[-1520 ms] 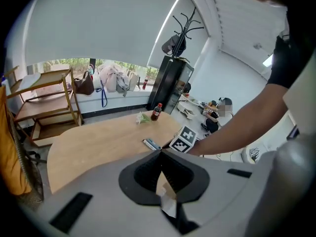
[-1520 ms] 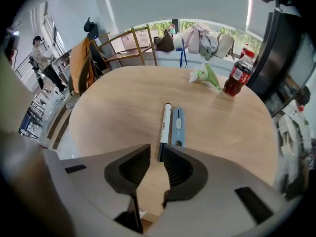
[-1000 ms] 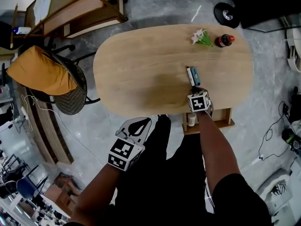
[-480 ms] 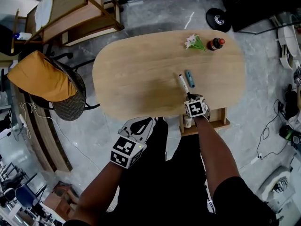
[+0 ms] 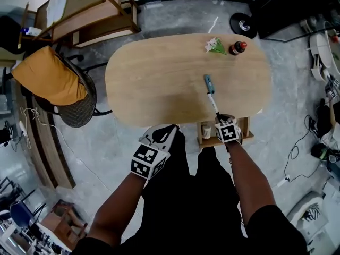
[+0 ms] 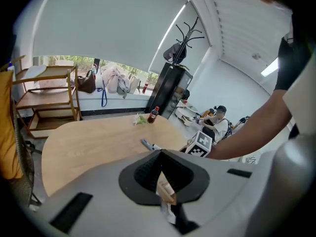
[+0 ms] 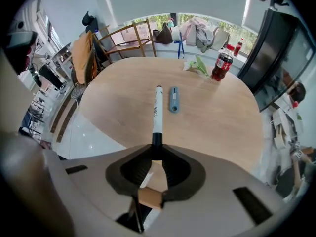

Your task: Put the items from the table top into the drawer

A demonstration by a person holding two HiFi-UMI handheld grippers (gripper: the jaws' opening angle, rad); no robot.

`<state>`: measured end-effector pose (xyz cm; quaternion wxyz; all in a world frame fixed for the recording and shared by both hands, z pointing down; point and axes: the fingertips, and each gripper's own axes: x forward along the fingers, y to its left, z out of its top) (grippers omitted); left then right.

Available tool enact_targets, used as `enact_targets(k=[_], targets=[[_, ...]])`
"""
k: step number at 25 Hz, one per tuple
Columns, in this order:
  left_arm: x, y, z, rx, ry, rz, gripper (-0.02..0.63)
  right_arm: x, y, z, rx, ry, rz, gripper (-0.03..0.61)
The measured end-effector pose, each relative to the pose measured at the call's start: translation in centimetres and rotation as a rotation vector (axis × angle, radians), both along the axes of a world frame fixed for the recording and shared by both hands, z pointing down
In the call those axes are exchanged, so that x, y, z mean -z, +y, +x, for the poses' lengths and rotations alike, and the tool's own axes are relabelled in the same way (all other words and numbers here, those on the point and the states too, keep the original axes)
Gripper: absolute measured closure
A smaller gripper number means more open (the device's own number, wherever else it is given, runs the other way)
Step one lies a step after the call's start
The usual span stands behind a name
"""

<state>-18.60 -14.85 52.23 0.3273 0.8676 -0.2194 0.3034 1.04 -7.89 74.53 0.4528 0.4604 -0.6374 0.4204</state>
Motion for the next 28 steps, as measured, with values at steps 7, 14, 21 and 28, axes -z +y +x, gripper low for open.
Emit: enact_targets(k=[7,14,21,28], targets=[[-0.4,4.0,2.9,0.083,-0.010,-0.013,0.612,0.9,7.5,3.1,0.151,0.003,-0.046,0.520],[-0.7,8.3,7.3,0.134,0.005,-0.015,0.612,-2.7,14.3,6.0,0.419,0.046,-0.109,0.520],[-2.9,12.3,10.9,0.157,-0.047,-0.012,0.612,-8.9,15.4,7.7,0.563,0.069,-0.143,0.520],[-6.1,14.9,10.4,0.194,-0.102,-0.054,0.612,-14.7,13.1,5.9,0.621,0.080,-0.097,0.520]])
